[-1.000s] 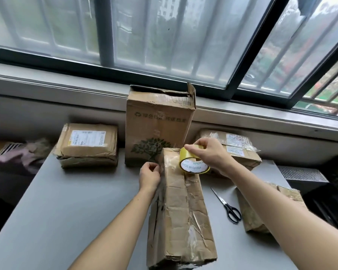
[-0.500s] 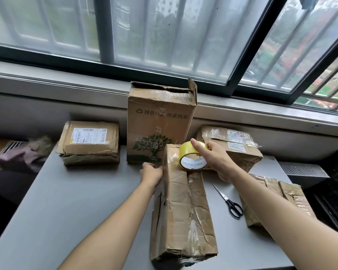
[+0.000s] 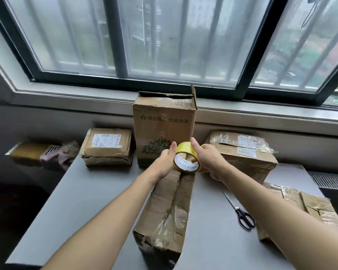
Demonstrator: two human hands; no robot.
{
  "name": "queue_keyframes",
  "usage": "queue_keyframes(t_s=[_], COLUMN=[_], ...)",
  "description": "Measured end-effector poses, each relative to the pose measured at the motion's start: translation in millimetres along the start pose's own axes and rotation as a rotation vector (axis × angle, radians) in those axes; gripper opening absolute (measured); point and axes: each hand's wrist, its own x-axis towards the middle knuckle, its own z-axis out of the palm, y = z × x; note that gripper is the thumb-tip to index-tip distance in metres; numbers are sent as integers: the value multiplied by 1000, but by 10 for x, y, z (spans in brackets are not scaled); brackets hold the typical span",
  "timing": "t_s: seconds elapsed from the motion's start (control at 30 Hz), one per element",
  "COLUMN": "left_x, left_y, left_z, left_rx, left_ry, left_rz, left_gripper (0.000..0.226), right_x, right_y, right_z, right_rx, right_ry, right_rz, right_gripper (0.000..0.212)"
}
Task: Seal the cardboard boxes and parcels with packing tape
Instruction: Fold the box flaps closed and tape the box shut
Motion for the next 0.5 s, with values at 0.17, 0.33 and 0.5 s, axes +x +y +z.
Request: queue_keyframes(t_s=[0.17, 0.33, 0.5], left_x=[-399, -579, -587], left_y=[347, 183, 153], left_z=[103, 274, 340], left_rx=[143, 527, 826], left_ry=[-6, 136, 184], left_rz=[186, 154, 24], left_gripper=[72, 111, 136], right_x=[-17, 17, 57], right_y=[92, 210, 168], right_z=[-146, -150, -108], right_rx=[-88, -30, 6], right_ry=[-53, -118, -115], right_rz=[-130, -192, -244], right_gripper=[52, 66, 70])
